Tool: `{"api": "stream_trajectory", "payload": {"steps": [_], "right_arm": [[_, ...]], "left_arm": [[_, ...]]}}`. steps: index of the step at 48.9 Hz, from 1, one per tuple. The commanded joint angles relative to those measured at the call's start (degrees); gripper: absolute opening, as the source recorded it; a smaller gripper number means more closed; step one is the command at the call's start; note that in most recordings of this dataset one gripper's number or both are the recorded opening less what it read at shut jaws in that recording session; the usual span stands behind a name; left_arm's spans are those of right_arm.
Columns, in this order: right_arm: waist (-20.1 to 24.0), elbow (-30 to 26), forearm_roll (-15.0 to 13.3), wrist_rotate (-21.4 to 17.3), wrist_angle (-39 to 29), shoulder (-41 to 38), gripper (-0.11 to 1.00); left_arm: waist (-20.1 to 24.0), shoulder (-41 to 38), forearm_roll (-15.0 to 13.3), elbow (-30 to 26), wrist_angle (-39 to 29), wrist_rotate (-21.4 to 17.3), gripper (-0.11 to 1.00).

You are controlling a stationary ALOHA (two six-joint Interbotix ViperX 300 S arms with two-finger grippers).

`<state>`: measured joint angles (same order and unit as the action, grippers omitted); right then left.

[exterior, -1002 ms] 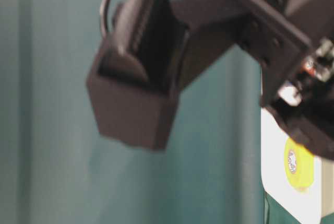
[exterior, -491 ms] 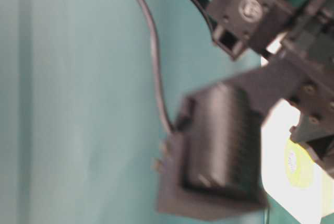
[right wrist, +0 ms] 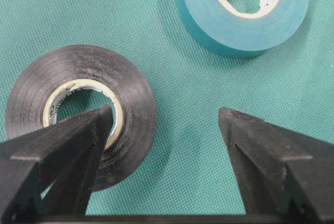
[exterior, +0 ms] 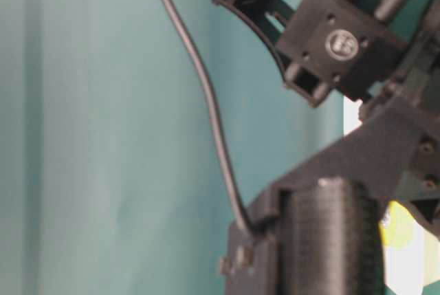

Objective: Put the tape into the white case with the right arm.
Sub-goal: 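Close the right gripper on the black roll's rim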

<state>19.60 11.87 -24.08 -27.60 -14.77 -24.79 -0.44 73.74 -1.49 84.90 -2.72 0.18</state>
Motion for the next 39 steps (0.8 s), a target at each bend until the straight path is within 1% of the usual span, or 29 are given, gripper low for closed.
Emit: {"api": "stream_trajectory", "payload": {"steps": [1, 16, 20, 25, 27, 36, 39], "right_arm": [[-0.1, -1.3, 0.1, -0.1, 0.2, 0.5, 0.48], [0.0, -2.1, 0.4, -0.5, 0.4, -0.9, 0.46], [-0.1, -2.1, 0.4, -0.4, 0.2, -0.9, 0.39], [0.0, -2.1, 0.4, -0.3, -0.2, -0.9, 0.18], [0.1, -2.1, 0.4, -0.3, -0.2, -0.8, 0.12], [0.1, -2.1, 0.3, -0.3, -0.2, -0.4, 0.02], [0.1, -2.1, 0.3, -0.3, 0.0, -0.1, 0.02]], "left_arm": [[0.1, -0.4, 0.0, -0.5, 0.3, 0.0, 0.01], [0.1, -0.4, -0.1, -0.5, 0.3, 0.1, 0.01], [0.1, -0.4, -0.1, -0.5, 0.3, 0.1, 0.01], [0.1, -0.5, -0.1, -0.5, 0.3, 0.1, 0.01], [0.1, -0.4, -0.1, -0.5, 0.3, 0.1, 0.01], [0.1, -0.5, -0.1, -0.5, 0.3, 0.1, 0.01], [0.1, -0.5, -0.1, -0.5, 0.3, 0.1, 0.01]]}}
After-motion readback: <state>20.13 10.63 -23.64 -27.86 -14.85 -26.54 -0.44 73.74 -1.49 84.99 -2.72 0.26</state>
